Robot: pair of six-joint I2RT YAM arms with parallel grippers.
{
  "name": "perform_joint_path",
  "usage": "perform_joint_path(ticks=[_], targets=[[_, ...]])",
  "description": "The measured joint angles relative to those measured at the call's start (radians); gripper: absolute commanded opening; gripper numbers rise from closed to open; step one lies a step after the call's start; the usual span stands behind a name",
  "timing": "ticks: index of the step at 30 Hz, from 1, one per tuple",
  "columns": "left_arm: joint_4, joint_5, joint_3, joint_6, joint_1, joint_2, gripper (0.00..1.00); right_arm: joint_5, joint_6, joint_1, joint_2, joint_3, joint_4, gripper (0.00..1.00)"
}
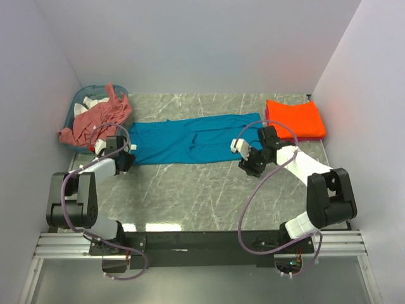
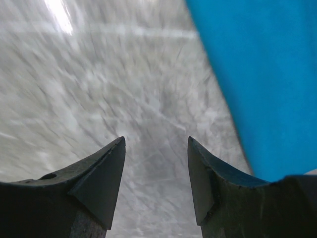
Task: Fold and stack the t-shirts
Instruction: Fold the tshirt
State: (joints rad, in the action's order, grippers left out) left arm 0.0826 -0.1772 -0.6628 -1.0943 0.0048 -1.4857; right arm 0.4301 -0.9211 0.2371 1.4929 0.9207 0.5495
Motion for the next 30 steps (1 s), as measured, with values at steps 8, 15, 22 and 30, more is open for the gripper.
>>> perform_joint_path(ticks=[8, 15, 22, 30], targets=[[0.013, -0.003, -0.014, 0.035, 0.022, -0.001, 0.31, -0.178, -0.217, -0.002, 0.037, -0.065, -0.134, 0.61], [0.013, 0.006, -0.027, 0.054, 0.027, -0.019, 0.29, -0.308, -0.298, -0.006, 0.135, -0.04, -0.253, 0.6], [0.013, 0.022, -0.028, 0.061, 0.035, -0.019, 0.29, -0.383, -0.345, -0.021, 0.216, 0.002, -0.326, 0.37], [0.013, 0.026, -0.028, 0.062, 0.039, -0.019, 0.27, -0.387, -0.362, -0.039, 0.233, -0.001, -0.336, 0.0]])
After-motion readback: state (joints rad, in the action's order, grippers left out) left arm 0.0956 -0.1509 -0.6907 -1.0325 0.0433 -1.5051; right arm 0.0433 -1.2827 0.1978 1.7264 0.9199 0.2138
